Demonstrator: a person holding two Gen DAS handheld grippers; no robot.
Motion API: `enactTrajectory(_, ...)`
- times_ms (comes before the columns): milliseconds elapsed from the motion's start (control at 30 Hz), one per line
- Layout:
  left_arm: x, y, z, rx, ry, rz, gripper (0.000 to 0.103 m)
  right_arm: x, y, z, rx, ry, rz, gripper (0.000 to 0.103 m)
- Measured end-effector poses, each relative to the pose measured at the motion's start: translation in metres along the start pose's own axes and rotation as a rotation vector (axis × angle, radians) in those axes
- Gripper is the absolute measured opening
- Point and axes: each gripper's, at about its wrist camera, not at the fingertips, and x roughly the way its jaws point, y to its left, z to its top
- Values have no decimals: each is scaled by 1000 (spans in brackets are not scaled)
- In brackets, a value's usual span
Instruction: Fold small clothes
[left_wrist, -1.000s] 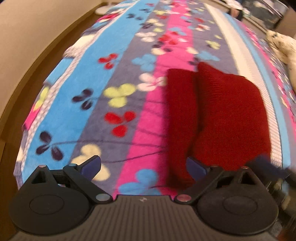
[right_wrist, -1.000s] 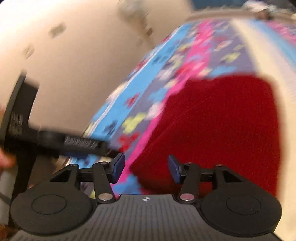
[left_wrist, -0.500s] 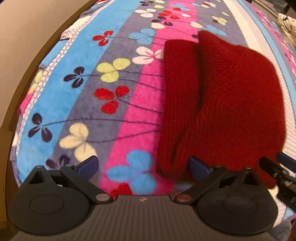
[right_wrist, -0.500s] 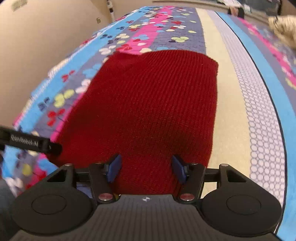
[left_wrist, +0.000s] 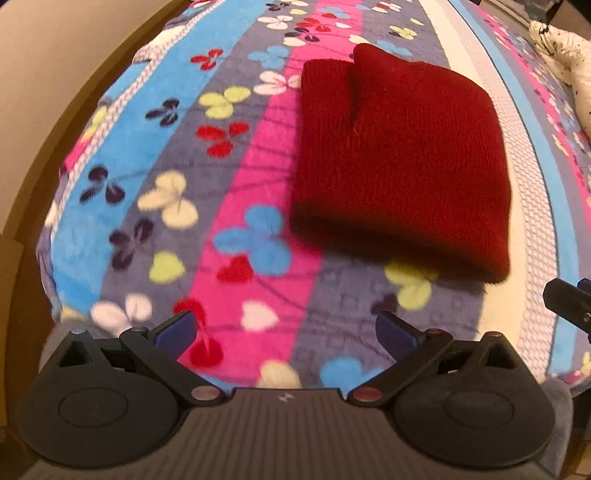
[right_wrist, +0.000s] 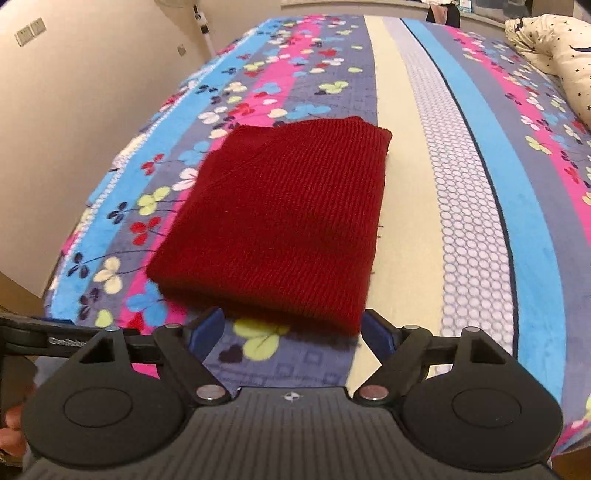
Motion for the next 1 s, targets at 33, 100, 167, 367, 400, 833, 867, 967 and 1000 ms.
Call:
enactTrajectory(33, -3, 0, -5, -5, -3, -8, 103, -7, 1, -4, -2, -8, 4, 82)
enactTrajectory(100, -11, -1, -15, -8, -12, -19, 103, -17, 3, -12, -5, -20, 8, 82)
enactTrajectory(167, -18, -2, -23, -5, -26, -28, 103, -26, 5, -19, -5, -29, 14, 82)
enactTrajectory(367, -38, -9, -39, -6, -62, -47, 103, -39, 10, -32, -14, -42, 12, 82)
enactTrajectory(400, -41, -11, -40, -4, -70, -51, 103, -41, 11, -34, -13, -44, 12, 82)
enactTrajectory(833, -41, -20, -28, -55, -73, -52, 103, -35, 6, -32, -33, -28, 9, 82)
enactTrajectory(867, -40, -20, -25, -61, -72, -50, 103, -33, 5, -30, -29, -27, 11, 82)
enactTrajectory(967, -38, -22, -16, -77, -69, -56, 103, -27, 1, -27, -16, -19, 14, 82)
enactTrajectory(1000, -37, -23, -13, -78, -67, -56, 103, -25, 0, -26, -13, -14, 13, 82)
